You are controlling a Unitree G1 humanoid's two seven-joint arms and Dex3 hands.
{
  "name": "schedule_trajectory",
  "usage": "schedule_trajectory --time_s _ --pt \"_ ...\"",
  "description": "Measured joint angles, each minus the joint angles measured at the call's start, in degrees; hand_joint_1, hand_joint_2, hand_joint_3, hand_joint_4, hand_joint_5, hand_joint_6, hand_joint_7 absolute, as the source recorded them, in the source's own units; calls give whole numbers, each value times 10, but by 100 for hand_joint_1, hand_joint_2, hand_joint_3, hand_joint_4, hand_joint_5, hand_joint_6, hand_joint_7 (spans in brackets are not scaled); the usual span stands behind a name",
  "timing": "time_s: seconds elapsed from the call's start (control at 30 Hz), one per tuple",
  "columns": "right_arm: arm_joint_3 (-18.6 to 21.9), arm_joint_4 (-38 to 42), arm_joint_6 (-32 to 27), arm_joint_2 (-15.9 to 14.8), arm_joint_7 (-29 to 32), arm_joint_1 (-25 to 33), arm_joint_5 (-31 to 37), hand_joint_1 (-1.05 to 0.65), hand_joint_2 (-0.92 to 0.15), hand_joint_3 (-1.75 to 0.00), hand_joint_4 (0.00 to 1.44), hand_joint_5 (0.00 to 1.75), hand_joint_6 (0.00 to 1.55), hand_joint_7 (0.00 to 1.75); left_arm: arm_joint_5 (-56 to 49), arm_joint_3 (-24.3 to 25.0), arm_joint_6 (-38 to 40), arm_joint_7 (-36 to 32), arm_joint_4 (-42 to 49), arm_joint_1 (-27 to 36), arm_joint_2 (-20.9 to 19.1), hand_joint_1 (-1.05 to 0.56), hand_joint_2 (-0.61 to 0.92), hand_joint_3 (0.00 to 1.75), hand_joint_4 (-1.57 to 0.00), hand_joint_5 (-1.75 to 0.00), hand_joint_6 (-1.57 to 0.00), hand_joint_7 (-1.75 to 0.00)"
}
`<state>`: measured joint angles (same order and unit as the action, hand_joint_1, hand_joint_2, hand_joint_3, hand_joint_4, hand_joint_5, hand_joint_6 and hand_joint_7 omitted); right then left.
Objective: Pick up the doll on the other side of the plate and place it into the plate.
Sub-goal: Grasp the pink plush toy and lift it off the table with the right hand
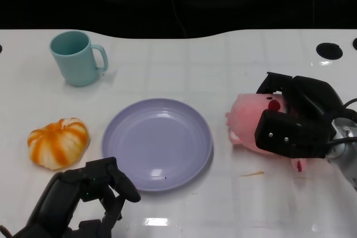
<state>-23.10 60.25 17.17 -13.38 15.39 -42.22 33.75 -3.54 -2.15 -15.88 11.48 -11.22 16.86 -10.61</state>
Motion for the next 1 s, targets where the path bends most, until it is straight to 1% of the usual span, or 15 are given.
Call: schedule_trajectory --time_s 0.07,0.17,0.2,0.4,0.5,0.63,0.83,1.0 --pt "4 0 9 0 9 4 -2 -11 -51 -100 88 175 73 172 0 0 0 0 0 0 0 -5 51 116 -78 -154 -82 -122" --pt "15 -11 13 0 12 12 -9 -9 -50 -104 87 175 72 172 0 0 0 0 0 0 0 -4 51 115 -78 -154 -82 -122" --pt "18 -18 13 0 12 15 -10 -8 -47 -108 87 175 73 171 0 0 0 0 0 0 0 -4 51 115 -78 -154 -82 -122" --pt "48 -72 21 -1 15 26 -32 -3 -39 -127 89 175 74 174 0 -1 1 0 0 -2 1 -4 51 115 -78 -155 -82 -122" --pt "63 -104 32 -2 15 34 -42 -3 -35 -136 90 175 75 175 -1 -1 1 0 1 -2 1 -4 51 115 -78 -155 -82 -122" --pt "72 -132 36 -3 12 40 -51 -5 -34 -140 90 175 75 175 -1 -1 1 0 3 -5 1 -3 51 116 -78 -154 -82 -122" --pt "89 -180 32 -2 -12 46 -68 -5 -31 -145 92 175 75 175 -1 -1 1 0 10 -10 1 -4 50 116 -78 -154 -82 -123" --pt "91 -210 27 7 -38 45 -80 -3 -30 -146 90 175 74 175 -1 -1 1 0 13 -11 1 -3 50 116 -78 -154 -82 -122"
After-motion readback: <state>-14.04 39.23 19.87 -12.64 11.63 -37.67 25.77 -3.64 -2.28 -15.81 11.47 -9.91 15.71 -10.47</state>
